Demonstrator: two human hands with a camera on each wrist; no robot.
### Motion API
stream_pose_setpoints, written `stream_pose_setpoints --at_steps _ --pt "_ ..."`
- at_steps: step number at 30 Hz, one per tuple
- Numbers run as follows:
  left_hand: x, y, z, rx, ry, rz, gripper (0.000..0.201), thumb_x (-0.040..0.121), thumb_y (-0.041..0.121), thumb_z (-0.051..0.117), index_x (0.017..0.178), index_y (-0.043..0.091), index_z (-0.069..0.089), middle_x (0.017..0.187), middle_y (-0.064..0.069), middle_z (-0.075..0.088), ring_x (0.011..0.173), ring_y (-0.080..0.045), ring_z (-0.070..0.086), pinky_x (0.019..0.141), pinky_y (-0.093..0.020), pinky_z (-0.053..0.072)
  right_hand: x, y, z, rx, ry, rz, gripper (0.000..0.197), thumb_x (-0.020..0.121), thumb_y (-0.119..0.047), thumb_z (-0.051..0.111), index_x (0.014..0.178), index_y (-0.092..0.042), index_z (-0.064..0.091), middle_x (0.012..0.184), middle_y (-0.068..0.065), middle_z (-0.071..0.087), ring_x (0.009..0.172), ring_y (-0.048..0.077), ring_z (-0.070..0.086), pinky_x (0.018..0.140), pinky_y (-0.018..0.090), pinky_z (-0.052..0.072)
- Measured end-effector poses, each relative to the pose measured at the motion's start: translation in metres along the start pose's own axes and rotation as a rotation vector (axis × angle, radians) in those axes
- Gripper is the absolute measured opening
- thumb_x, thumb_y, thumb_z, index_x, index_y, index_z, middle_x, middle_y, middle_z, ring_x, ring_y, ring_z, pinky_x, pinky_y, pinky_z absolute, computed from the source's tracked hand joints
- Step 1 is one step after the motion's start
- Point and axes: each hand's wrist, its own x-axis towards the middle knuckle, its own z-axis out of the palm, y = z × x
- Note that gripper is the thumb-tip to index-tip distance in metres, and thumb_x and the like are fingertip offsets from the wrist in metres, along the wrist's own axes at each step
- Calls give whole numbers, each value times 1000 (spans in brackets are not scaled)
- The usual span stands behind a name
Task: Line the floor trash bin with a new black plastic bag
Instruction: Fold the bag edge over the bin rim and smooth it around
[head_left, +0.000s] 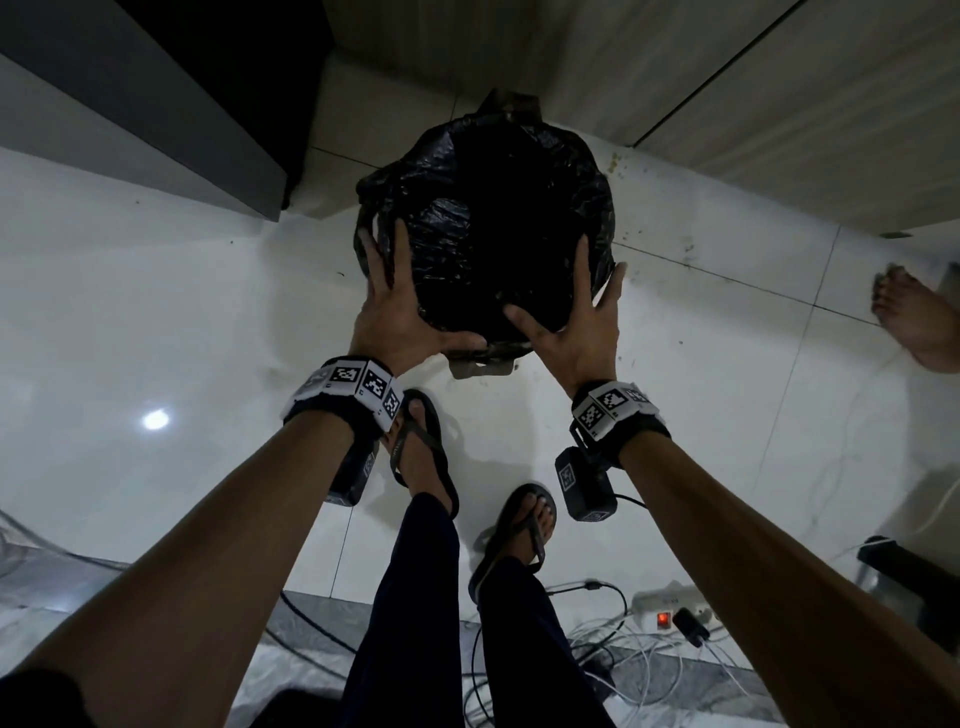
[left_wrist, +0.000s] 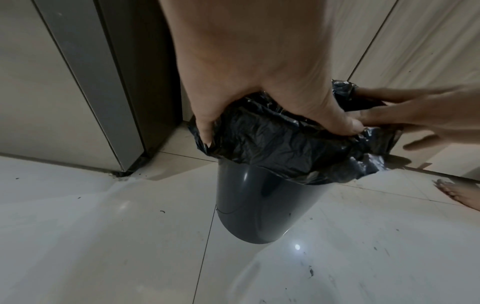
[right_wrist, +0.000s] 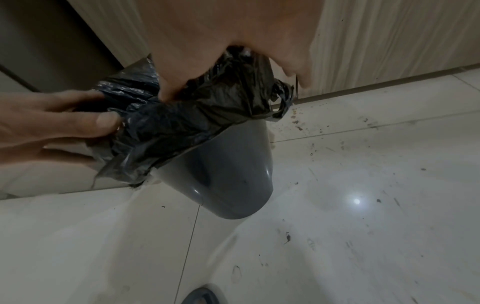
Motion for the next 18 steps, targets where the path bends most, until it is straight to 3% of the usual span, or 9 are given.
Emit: stream_pose_setpoints --at_steps 2,5,7,10,12,14,16,18 --pt "-3 -1 2 89 63 52 150 39 77 73 152 25 -10 156 -21 -25 147 -40 -7 113 -61 24 -5 1 -6 -69 8 -87 103 67 -79 59 150 -47 6 159 20 -9 147 39 0 116 61 16" --pt "-5 -2 0 314 129 168 138 46 84 59 153 19 2 156 -27 -16 146 -41 -12 117 -58 3 -10 3 -18 -205 5 -293 94 73 -75 58 151 -38 20 161 18 -5 148 37 -9 118 55 0" --pt "-4 2 -4 472 80 287 123 58 78 61 153 20 9 159 -22 -8 147 -38 -13 116 -54 -6 -7 6 -23 -305 -38 -461 85 75 -72 57 147 -33 35 161 16 6 148 37 -4 119 53 0" --pt "4 9 -7 645 -131 468 89 79 62 60 151 24 23 160 -9 18 150 -29 0 118 -48 -10 5 8 -21 -429 -195 -617 62 79 -59 57 133 -27 57 154 11 35 146 38 16 119 52 5" --pt "8 11 -6 654 -225 500 64 87 55 53 143 27 42 149 -4 43 145 -24 24 119 -42 -2 11 7 -18 -488 -266 -686 52 84 -54 48 123 -26 65 138 3 57 140 35 36 118 51 13" --pt "9 11 -4 634 -217 527 41 90 49 52 124 28 63 124 -2 66 126 -23 49 109 -30 21 12 7 -16 -507 -274 -740 49 86 -50 40 117 -25 69 119 -3 70 128 29 53 114 48 27" --pt "6 13 -1 643 -168 554 33 91 45 50 100 23 73 97 -4 74 103 -24 61 88 -27 33 12 10 -11 -498 -207 -776 42 88 -45 41 108 -26 73 105 -4 74 114 22 64 109 41 38" --pt "3 12 2 670 -98 587 29 86 39 54 75 20 73 74 -2 73 81 -24 66 75 -26 38 12 15 -5 -492 -159 -756 36 89 -42 43 94 -25 75 93 -4 76 99 18 69 106 33 40"
